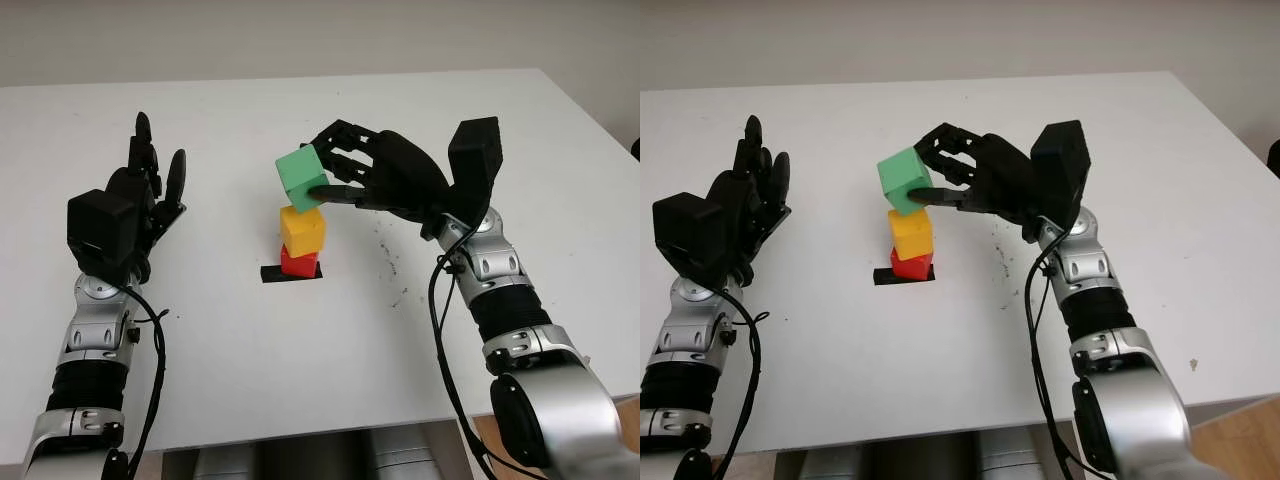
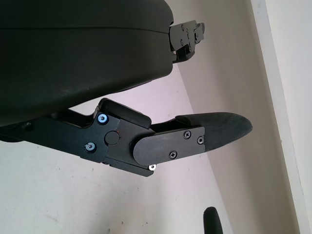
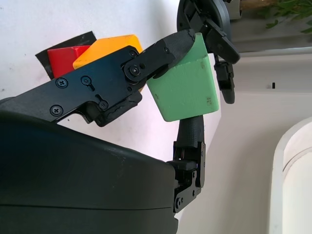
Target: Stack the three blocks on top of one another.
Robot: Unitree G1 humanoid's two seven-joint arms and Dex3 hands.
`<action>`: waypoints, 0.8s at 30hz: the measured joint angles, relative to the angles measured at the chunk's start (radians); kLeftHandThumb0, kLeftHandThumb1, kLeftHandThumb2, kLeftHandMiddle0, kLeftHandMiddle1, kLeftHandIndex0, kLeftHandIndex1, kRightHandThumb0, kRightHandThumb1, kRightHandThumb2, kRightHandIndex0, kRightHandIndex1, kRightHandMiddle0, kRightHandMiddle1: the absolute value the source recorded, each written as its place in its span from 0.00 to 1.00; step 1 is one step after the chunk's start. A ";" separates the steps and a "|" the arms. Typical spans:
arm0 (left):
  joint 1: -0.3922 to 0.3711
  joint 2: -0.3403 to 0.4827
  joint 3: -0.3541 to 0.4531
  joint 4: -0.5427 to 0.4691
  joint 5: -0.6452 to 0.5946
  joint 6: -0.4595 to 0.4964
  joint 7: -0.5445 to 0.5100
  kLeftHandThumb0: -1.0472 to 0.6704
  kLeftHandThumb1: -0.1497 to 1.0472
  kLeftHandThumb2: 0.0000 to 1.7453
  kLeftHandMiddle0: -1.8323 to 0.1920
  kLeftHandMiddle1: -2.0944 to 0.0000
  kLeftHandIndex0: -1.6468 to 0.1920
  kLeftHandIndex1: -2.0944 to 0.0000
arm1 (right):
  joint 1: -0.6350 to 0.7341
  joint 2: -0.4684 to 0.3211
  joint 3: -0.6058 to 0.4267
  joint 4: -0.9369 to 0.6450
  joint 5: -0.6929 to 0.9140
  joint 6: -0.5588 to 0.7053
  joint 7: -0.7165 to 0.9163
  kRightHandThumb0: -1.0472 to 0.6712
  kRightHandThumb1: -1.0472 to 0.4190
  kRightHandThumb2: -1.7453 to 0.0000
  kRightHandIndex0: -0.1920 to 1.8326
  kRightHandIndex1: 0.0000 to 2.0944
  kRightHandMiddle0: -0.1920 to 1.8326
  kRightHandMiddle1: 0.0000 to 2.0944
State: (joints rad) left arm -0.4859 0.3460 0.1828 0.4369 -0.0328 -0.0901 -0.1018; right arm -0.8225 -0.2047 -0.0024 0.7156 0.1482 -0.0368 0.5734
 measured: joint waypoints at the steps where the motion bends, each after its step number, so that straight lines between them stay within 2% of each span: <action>1: 0.000 0.000 0.000 0.000 0.000 0.000 0.000 0.15 1.00 0.35 1.00 1.00 1.00 1.00 | 0.000 0.001 0.000 0.007 0.000 -0.007 0.001 0.36 0.04 0.97 0.21 0.03 0.23 0.80; 14: 0.000 0.001 0.000 0.000 0.001 0.006 0.000 0.15 1.00 0.35 1.00 1.00 1.00 1.00 | -0.003 0.021 -0.004 0.082 0.000 -0.021 -0.006 0.35 0.03 0.97 0.20 0.02 0.24 0.78; 24: 0.000 0.004 0.000 -0.002 -0.002 0.015 -0.002 0.14 1.00 0.35 1.00 1.00 1.00 1.00 | -0.012 0.048 -0.066 0.103 0.082 0.111 0.024 0.34 0.04 0.97 0.18 0.02 0.23 0.78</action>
State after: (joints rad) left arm -0.4859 0.3499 0.1833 0.4351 -0.0346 -0.0754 -0.1034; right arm -0.8341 -0.1567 -0.0686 0.8185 0.2300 0.0743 0.5976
